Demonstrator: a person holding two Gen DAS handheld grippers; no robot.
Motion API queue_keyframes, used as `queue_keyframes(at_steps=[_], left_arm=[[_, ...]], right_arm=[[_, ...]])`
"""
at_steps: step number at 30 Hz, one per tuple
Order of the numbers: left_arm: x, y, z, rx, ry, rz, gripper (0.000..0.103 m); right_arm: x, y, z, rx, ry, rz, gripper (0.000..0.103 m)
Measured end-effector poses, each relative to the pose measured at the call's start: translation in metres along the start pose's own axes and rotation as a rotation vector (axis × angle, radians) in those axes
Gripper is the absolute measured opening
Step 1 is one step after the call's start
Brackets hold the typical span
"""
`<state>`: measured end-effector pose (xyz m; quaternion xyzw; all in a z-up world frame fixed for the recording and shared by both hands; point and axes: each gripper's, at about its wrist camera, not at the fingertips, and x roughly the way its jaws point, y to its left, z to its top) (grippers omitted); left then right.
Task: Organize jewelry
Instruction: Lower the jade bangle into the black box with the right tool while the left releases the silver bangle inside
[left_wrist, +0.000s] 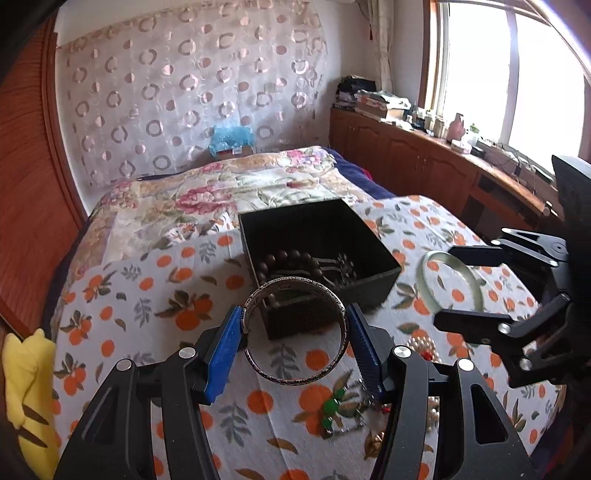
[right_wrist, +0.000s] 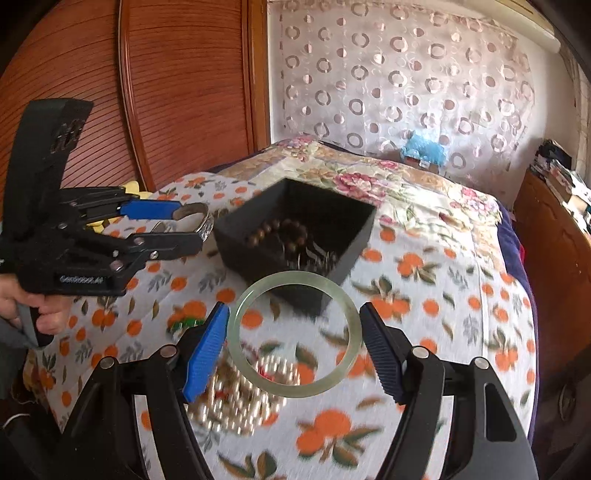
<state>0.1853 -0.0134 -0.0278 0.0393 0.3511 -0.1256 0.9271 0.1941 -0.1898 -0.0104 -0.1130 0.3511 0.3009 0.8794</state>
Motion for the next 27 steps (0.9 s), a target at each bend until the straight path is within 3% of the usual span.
queue_keyframes(at_steps=[9,20,27], left_arm=[[0.013,0.008,0.029,0.003,-0.006,-0.026,0.055],[0.064,-0.007,0.055,0.043,0.035,-0.055,0.055],[0.059,-0.001,0.052,0.028,0.023,-0.041,0.061]], right_arm=[[0.02,-0.016,0.041,-0.033,-0.025,0.013,0.074],[0.029,-0.048,0.047,-0.007,-0.018,-0.013,0.074],[0.037,-0.053,0.051,-0.013,-0.011,-0.015,0.074]])
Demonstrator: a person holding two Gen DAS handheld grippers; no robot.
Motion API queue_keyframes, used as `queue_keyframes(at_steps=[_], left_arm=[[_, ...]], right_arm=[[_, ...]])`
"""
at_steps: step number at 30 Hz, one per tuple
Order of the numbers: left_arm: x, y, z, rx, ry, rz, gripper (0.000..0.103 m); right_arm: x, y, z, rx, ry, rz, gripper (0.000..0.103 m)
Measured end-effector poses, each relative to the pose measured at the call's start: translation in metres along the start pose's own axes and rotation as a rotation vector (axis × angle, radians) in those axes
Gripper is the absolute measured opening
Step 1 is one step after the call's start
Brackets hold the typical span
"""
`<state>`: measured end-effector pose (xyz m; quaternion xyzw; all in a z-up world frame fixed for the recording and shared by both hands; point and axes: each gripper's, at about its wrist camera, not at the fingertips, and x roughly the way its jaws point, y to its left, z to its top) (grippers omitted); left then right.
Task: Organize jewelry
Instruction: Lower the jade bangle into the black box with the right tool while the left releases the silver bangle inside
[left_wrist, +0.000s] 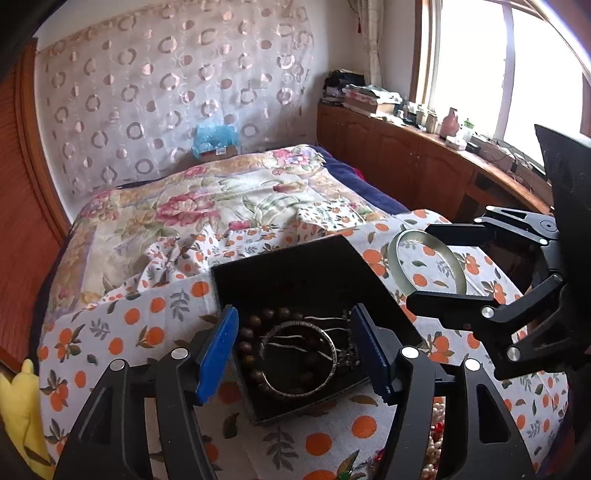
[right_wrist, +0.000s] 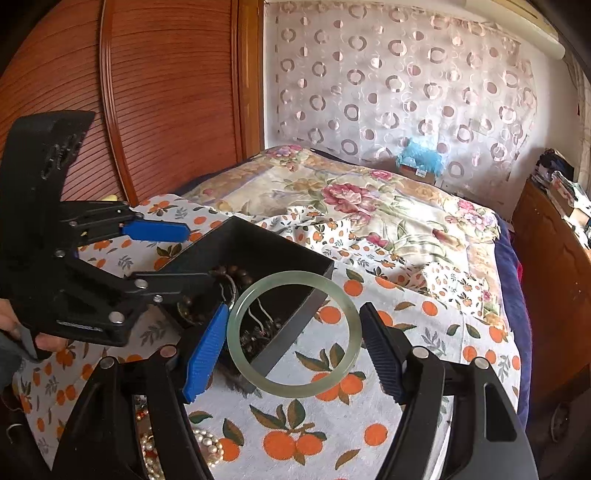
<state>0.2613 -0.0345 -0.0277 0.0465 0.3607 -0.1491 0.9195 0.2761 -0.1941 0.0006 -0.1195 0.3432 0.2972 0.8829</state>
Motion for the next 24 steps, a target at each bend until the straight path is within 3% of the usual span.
queue_keyframes(at_steps=[13,24], left_arm=[[-0.048,0.058,-0.037,-0.111,-0.029,0.104,0.062],[-0.07,0.065,-0.059,-0.136,-0.038,0.118,0.062]], right_arm=[[0.044,0.037,0.027,-0.089,0.018,0.029,0.074],[0.083,0.04,0.028,-0.084,0.09,-0.01,0.075]])
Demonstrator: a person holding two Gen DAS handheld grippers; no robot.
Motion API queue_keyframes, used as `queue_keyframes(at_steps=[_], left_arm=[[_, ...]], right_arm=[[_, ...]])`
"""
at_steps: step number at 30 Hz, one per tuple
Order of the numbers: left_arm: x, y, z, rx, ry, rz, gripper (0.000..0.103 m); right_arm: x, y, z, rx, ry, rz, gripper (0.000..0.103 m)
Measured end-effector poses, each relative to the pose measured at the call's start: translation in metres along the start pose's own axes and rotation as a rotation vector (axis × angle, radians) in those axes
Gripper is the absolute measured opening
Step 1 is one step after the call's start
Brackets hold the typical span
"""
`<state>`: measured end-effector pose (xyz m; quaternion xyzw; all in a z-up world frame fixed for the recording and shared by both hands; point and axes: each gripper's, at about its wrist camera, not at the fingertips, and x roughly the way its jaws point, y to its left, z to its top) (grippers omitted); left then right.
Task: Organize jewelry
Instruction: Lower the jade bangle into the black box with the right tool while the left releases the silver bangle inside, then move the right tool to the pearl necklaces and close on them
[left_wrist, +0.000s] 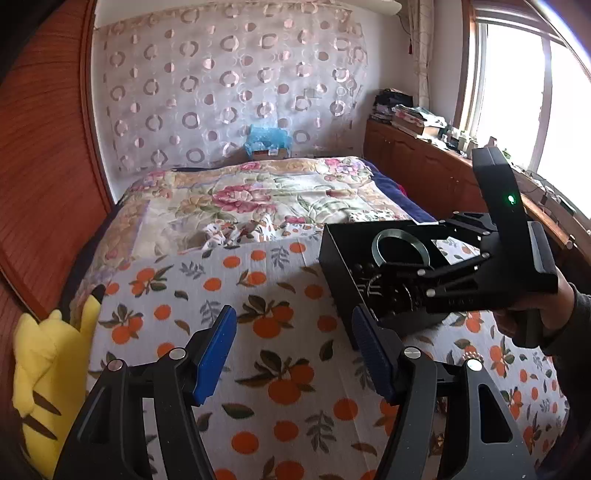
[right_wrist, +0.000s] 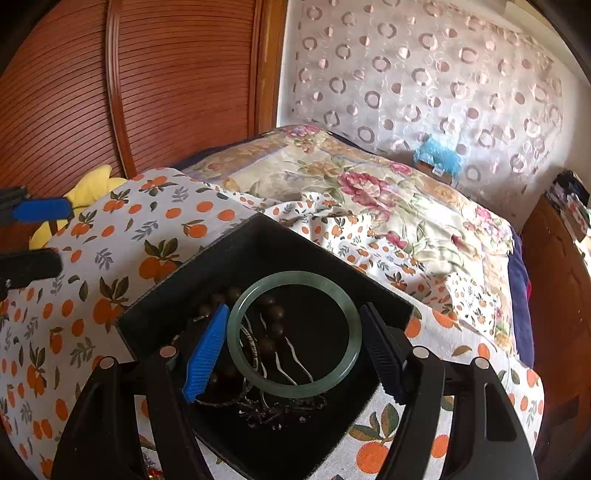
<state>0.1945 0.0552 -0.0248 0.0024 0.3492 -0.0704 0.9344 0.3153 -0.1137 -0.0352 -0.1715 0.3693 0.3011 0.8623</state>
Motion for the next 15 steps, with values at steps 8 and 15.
queue_keyframes(at_steps=[8,15], left_arm=[[-0.013,-0.012,-0.026,-0.008,0.018,-0.031,0.063],[-0.038,-0.032,-0.05,0.005,-0.002,-0.048,0.066]], right_arm=[[-0.037,-0.006,-0.011,0.06,-0.055,-0.029,0.079],[-0.087,-0.005,-0.052,0.131,-0.092,-0.034,0.079]])
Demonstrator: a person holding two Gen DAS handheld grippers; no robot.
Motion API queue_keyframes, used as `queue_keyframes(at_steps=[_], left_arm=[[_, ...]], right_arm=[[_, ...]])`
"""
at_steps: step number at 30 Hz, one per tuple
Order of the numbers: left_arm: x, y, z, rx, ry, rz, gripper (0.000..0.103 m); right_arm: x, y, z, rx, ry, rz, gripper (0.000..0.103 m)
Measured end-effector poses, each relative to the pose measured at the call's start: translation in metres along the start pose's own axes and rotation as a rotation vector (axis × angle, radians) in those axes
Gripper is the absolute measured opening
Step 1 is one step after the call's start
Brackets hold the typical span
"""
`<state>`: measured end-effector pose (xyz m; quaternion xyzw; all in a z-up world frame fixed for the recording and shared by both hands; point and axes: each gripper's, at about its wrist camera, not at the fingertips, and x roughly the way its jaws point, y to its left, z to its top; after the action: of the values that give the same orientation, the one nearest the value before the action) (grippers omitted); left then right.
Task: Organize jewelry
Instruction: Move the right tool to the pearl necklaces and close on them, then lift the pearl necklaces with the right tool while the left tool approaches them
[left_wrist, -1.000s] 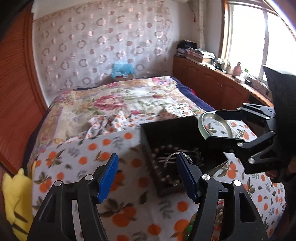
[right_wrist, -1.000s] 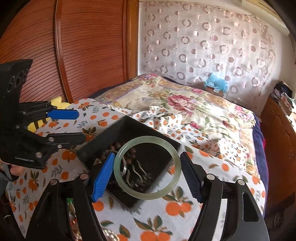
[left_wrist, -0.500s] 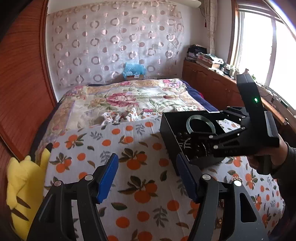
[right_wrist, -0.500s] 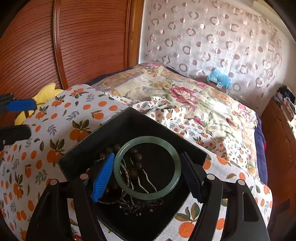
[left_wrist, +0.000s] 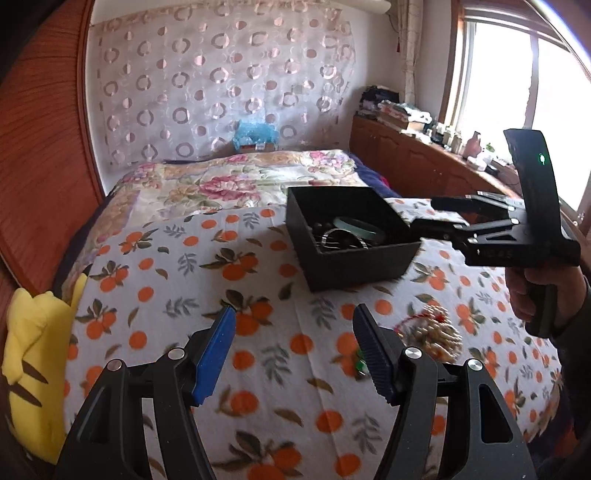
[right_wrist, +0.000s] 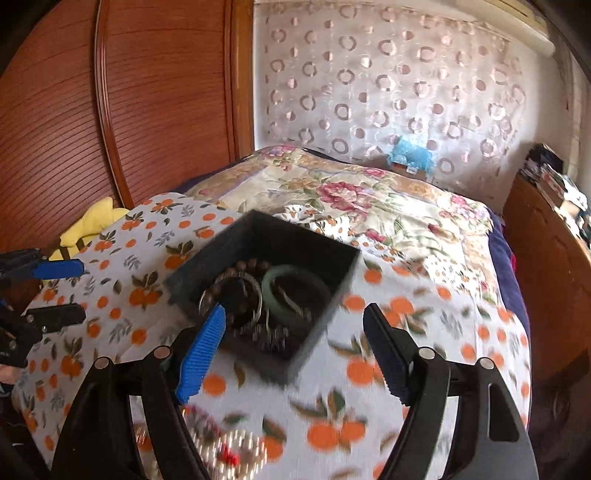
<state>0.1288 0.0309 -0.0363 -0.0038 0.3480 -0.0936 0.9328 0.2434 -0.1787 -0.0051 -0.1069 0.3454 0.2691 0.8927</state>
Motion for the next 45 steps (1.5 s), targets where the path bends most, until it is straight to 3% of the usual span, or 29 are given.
queue_keyframes(at_steps=[3,9,12,20,28,31,33,36,45], left_arm=[[-0.011,-0.008,-0.01,0.0,-0.015,-0.005,0.071],[-0.023,-0.019,-0.027,0.002,-0.023,-0.009,0.08],[-0.026,-0.024,-0.034,0.007,-0.02,-0.008,0.081],[-0.035,-0.035,-0.048,0.014,-0.019,-0.014,0.081],[-0.033,-0.034,-0.056,0.008,0.0,-0.012,0.081],[-0.032,-0.031,-0.057,-0.004,0.004,-0.012,0.081],[-0.032,-0.031,-0.058,-0.006,0.004,-0.014,0.081],[-0.032,-0.031,-0.058,-0.005,0.005,-0.015,0.081],[-0.022,-0.041,-0.063,0.014,0.029,-0.028,0.081]], right_arm=[[-0.016,-0.001,-0.02,0.013,0.013,-0.015,0.077],[-0.036,-0.001,-0.057,0.063,0.044,0.01,0.059],[-0.037,0.003,-0.073,0.082,0.068,0.028,0.047],[-0.028,0.028,-0.099,0.065,0.12,0.073,0.029],[-0.012,0.032,-0.098,0.105,0.136,0.151,0.025],[-0.011,0.038,-0.097,0.078,0.149,0.124,0.023],[-0.012,0.045,-0.096,0.043,0.161,0.109,0.014],[-0.014,0.046,-0.098,0.033,0.162,0.099,0.013],[-0.056,0.034,-0.086,0.061,0.036,0.094,0.013]])
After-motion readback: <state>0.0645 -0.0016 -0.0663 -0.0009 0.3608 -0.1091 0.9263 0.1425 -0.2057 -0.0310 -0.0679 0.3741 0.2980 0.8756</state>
